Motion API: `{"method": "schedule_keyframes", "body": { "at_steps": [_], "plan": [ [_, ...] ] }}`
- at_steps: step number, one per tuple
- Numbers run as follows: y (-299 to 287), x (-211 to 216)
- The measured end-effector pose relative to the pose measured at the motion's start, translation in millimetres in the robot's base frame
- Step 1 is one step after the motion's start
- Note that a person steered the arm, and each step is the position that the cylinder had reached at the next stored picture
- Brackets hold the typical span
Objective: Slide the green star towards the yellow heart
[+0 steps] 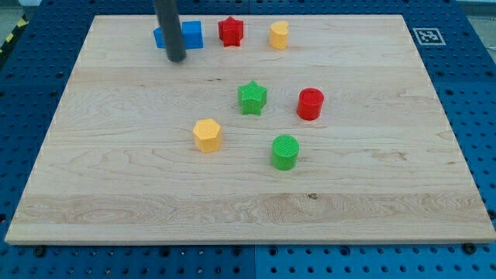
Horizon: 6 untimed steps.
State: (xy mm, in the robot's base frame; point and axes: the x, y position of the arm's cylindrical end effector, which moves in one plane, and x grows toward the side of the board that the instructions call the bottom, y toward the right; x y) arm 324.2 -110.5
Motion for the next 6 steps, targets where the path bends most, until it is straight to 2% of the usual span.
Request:
{"method": "schedule_keyframes", "body": {
  "at_steps": [1,2,3,4,6],
  "plan": [
    [37.1,52.2],
    [48.0,103.9],
    [63.5,125.0],
    [101.0,117.6],
    [112.9,84.8]
  ]
}}
